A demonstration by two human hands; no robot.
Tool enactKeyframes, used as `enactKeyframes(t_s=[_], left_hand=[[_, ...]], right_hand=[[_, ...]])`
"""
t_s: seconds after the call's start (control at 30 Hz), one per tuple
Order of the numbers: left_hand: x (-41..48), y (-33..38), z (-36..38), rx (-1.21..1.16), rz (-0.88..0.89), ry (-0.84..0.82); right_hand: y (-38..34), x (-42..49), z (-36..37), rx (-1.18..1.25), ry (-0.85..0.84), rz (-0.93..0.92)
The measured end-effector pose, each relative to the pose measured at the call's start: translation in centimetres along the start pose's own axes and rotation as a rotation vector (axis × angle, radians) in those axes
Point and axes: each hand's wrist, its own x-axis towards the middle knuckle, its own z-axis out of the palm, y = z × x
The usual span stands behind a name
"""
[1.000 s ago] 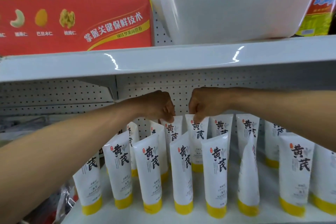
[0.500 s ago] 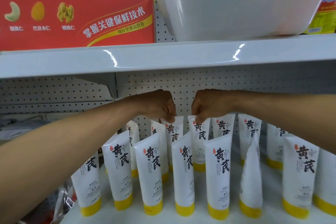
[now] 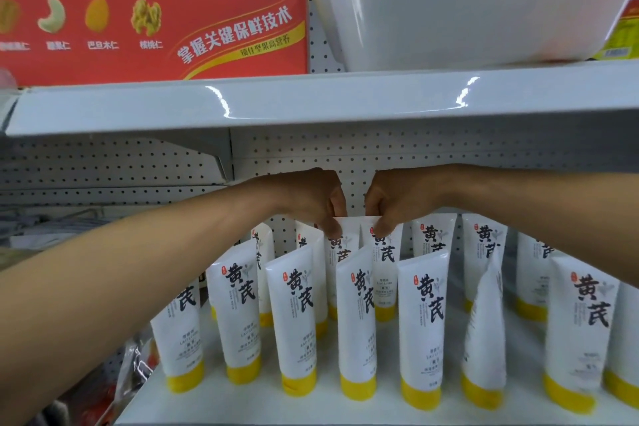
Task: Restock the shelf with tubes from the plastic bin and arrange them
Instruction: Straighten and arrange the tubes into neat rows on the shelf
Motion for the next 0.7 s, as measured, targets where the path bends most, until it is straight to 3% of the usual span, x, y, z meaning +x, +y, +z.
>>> enactKeyframes(t_s=[0.53,0.7], left_hand=[[-0.8,0.5,0.3,0.021,-0.140,0.007],[-3.4,-0.5,-2.0,-0.127,-0.121,0.164]], right_hand=[[-0.1,-0.2,0.3,-0.033,0.014,-0.043],[0.1,-0.2,-0.7,0.020,0.079,-0.100]])
